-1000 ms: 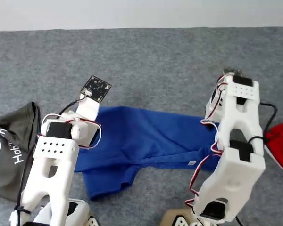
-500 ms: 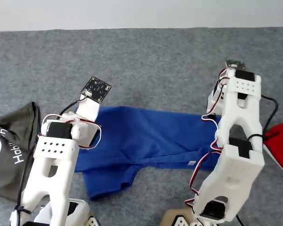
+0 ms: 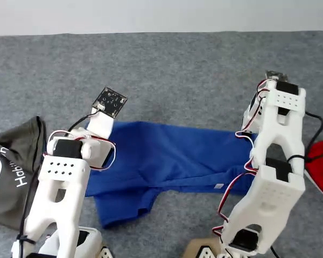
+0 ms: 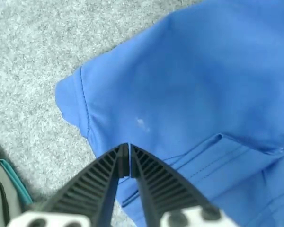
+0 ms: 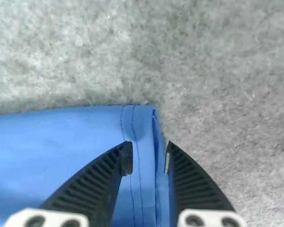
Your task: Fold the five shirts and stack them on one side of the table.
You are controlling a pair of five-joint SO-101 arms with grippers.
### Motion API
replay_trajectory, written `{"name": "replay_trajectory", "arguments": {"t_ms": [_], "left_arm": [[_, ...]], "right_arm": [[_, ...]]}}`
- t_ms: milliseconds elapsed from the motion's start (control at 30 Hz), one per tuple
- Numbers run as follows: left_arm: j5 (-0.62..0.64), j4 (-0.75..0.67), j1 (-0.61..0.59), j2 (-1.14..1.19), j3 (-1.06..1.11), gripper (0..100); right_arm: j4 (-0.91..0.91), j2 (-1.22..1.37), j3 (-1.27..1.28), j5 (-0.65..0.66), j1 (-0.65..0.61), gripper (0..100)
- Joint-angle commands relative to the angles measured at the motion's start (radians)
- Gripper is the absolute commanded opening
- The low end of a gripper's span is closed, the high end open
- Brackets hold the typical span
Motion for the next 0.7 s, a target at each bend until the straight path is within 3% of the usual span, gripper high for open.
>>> {"name": "replay_trajectory", "arguments": {"t_ms": [0, 333, 667], "left_arm": [[0.005, 0.011, 0.002, -0.031, -0.038, 1], [0.005, 0.012, 0.002, -0.031, -0.038, 1], [0.005, 0.012, 0.003, -0.031, -0.035, 1]], "right_arm": [[0.007, -0.018, -0.066, -0.005, 0.008, 12.6], [-0.016, 0.125, -0.069, -0.008, -0.050, 12.5], [-0.016, 0.053, -0.081, -0.006, -0.051, 6.5]]}}
